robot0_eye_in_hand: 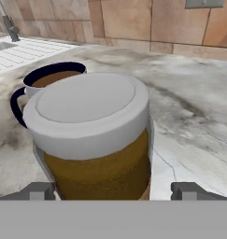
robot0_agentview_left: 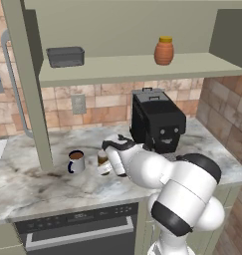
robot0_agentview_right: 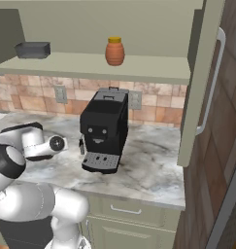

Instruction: Pick the cinnamon and honey bottle from the cabinet and place them next to the mug.

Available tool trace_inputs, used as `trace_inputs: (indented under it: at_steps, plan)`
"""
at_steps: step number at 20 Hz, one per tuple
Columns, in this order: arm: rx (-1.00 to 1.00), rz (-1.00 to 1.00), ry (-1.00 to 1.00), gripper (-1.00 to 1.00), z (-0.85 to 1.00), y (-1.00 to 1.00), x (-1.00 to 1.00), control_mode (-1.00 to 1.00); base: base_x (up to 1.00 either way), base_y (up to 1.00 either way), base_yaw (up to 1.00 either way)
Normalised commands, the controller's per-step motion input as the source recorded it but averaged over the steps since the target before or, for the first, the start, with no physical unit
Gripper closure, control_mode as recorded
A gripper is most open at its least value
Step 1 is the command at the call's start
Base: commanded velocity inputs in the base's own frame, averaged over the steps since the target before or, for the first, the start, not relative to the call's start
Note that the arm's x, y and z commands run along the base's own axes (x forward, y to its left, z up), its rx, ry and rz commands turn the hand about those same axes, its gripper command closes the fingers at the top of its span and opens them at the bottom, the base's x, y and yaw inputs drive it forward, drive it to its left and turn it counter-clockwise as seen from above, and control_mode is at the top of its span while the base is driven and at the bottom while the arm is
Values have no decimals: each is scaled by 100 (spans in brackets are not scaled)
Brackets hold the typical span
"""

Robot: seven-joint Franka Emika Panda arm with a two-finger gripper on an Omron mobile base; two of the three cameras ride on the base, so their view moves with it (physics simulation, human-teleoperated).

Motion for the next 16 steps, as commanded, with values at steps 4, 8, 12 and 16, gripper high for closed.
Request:
trace_inputs:
  at_steps: [4,8,12,16]
  plan:
    - [0,0,0,-100,0,-21,0,-100,0,0,0]
    - [0,0,0,-100,0,-9,0,-100,0,0,0]
    - [0,0,0,-100,0,-7,0,-100,0,0,0]
    - [0,0,0,-100,0,-1,0,-100,0,0,0]
